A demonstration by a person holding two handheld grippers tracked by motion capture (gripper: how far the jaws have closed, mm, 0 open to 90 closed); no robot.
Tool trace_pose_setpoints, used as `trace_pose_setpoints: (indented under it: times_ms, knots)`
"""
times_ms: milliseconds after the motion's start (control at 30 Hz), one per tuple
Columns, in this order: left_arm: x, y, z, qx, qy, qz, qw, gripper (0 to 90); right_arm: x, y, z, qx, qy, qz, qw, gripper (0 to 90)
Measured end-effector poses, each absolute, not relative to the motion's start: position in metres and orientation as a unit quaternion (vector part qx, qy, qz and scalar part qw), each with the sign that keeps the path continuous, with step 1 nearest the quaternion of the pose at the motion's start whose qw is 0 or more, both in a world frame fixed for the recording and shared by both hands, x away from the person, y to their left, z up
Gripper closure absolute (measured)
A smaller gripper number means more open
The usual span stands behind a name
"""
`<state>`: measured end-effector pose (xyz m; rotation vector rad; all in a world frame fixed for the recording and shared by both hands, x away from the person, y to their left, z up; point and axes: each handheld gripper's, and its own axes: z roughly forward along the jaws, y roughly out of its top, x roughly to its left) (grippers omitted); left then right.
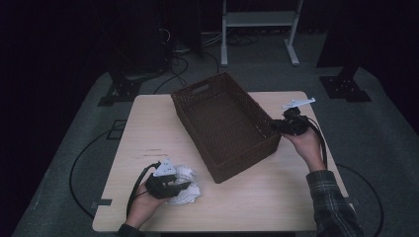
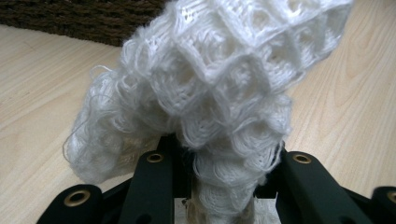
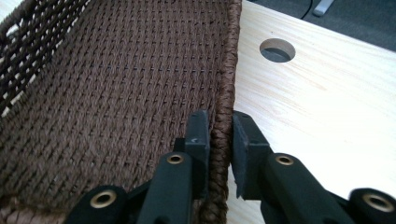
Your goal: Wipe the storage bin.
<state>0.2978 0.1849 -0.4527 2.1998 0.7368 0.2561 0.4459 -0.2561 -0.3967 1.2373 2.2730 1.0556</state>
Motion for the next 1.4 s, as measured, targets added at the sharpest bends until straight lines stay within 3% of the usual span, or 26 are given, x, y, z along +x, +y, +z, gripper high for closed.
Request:
trace_pose_setpoints:
  times_ms: [167, 333, 367, 767, 1400]
  knots:
    - [0.298, 0.185, -0.453, 0.866, 0.293, 0.100, 0.394, 66.3, 0.436, -0.268, -0.385, 0.412, 0.794, 0.415, 0.170, 72.7]
    - [0.297, 0.185, -0.453, 0.864, 0.296, 0.099, 0.395, 66.3, 0.426, -0.283, -0.376, 0.393, 0.789, 0.440, 0.171, 82.2]
    - [0.297, 0.185, -0.453, 0.866, 0.293, 0.099, 0.392, 66.3, 0.423, -0.290, -0.376, 0.391, 0.789, 0.441, 0.175, 89.0]
    - [0.299, 0.188, -0.452, 0.865, 0.297, 0.102, 0.392, 66.4, 0.419, -0.303, -0.406, 0.384, 0.803, 0.433, 0.143, 89.6]
    - [0.293, 0.231, -0.448, 0.849, 0.341, 0.138, 0.379, 66.3, 0.375, -0.263, -0.404, 0.322, 0.832, 0.431, 0.132, 89.6]
